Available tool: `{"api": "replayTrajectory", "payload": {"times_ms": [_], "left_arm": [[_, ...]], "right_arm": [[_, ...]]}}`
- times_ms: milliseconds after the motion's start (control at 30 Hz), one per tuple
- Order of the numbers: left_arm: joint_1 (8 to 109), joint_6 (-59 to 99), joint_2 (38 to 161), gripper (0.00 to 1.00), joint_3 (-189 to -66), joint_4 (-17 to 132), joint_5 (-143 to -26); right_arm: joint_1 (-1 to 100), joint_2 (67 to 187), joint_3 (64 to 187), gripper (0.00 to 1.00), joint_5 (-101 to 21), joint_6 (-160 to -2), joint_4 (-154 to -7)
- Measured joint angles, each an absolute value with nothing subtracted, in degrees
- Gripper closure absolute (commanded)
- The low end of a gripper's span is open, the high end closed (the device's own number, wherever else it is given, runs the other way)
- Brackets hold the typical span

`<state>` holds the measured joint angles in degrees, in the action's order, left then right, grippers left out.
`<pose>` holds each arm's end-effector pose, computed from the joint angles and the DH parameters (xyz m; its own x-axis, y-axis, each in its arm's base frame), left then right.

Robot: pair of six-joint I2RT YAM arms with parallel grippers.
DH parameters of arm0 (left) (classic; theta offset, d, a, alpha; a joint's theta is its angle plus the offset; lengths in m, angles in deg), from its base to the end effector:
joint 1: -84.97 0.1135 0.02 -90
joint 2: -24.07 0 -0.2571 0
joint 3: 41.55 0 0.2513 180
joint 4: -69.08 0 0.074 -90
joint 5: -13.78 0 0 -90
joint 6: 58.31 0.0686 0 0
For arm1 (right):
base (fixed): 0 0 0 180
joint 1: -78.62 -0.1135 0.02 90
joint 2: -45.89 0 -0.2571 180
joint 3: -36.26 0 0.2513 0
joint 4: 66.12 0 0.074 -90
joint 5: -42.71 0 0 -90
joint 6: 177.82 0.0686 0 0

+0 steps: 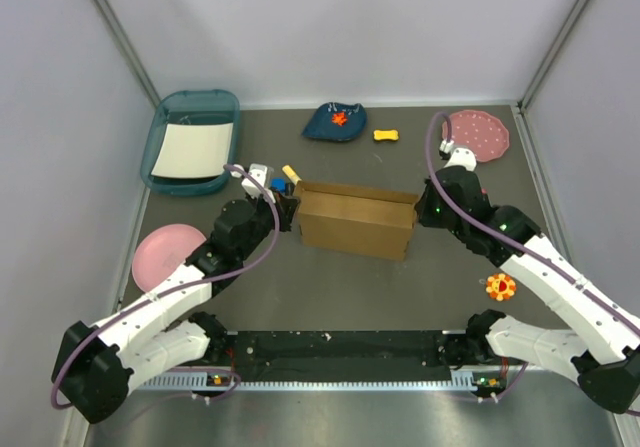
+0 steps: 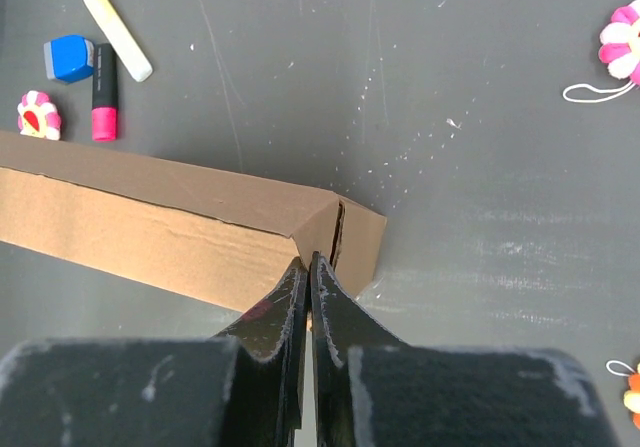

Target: Fold the paper box

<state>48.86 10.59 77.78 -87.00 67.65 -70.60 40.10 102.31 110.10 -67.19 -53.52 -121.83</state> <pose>0.2114 -0.1459 0.2607 -0.3099 -0.2174 -0.9256 0.4255 0.8389 -0.3395 0.1916 0.1227 0.3171 -0.6127 0.1895 -0.7672 -0.0379 0.9627 0.2681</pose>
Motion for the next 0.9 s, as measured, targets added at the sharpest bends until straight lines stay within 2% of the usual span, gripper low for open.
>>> {"api": "replayTrajectory", "payload": {"times_ms": [600,733,900], "left_arm": [[48.6,11.0,76.3,1.00,-87.0,65.7,-70.6],[48.4,12.1,74.8,0.95,-87.4,63.4,-70.6],[48.3,13.6,73.8,0.94,-88.1,60.7,-70.6]], "right_arm": [[40.1,98.9,103.0,1.00,-66.8,-53.1,-116.8],[40.1,98.9,103.0,1.00,-66.8,-53.2,-116.8],[40.1,99.3,103.1,1.00,-66.7,-53.1,-116.7]]}}
